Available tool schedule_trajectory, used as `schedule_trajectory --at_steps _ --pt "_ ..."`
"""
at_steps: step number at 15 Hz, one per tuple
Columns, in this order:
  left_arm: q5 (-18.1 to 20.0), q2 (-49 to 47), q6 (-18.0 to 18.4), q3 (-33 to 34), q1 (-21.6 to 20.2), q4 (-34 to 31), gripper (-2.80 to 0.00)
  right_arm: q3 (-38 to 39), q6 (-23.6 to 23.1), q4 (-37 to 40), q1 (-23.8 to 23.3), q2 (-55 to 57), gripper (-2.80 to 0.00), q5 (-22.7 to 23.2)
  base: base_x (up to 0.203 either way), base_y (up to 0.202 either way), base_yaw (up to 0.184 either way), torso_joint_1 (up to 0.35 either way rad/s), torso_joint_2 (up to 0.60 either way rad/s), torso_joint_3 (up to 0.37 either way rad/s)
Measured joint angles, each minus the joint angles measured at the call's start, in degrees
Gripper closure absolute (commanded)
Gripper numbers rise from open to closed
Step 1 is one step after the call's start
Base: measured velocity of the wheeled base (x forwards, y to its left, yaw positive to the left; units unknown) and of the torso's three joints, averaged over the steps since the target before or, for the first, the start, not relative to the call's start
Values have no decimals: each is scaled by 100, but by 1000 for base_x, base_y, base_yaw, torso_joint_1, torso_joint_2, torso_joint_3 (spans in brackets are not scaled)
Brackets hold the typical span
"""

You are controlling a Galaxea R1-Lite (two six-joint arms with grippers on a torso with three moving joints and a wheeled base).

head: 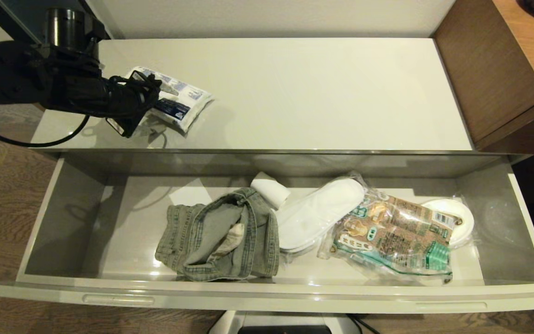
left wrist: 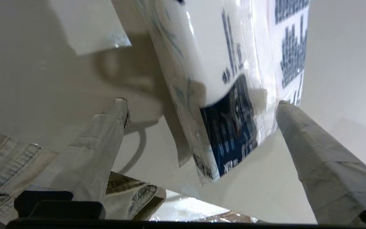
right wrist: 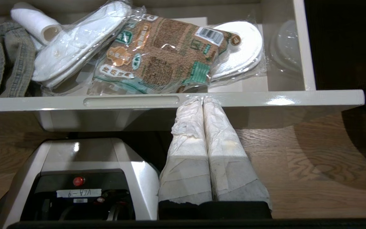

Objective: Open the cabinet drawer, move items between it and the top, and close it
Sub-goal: Pick up the tissue on the table

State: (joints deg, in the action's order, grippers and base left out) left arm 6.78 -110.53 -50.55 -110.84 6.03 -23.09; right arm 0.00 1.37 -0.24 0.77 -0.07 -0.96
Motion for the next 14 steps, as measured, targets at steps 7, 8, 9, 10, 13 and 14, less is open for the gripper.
schedule_trajectory --at_steps 7,8,9,10,13,14 --pt "-110 -30 6 0 40 209 0 0 -1 0 0 0 0 0 0 0 0 0 0 0" --pt "-134 -38 11 1 49 214 0 0 1 0 0 0 0 0 0 0 0 0 0 0" --pt "-203 -46 20 1 68 220 0 0 1 2 0 0 0 0 0 0 0 0 0 0" --pt "-215 -52 21 4 86 223 0 0 3 2 0 0 0 0 0 0 0 0 0 0" --pt "-216 -68 17 1 123 241 0 0 -1 2 0 0 0 0 0 0 0 0 0 0" --pt "-214 -66 12 4 133 227 0 0 -1 0 0 0 0 2 0 0 0 0 0 0"
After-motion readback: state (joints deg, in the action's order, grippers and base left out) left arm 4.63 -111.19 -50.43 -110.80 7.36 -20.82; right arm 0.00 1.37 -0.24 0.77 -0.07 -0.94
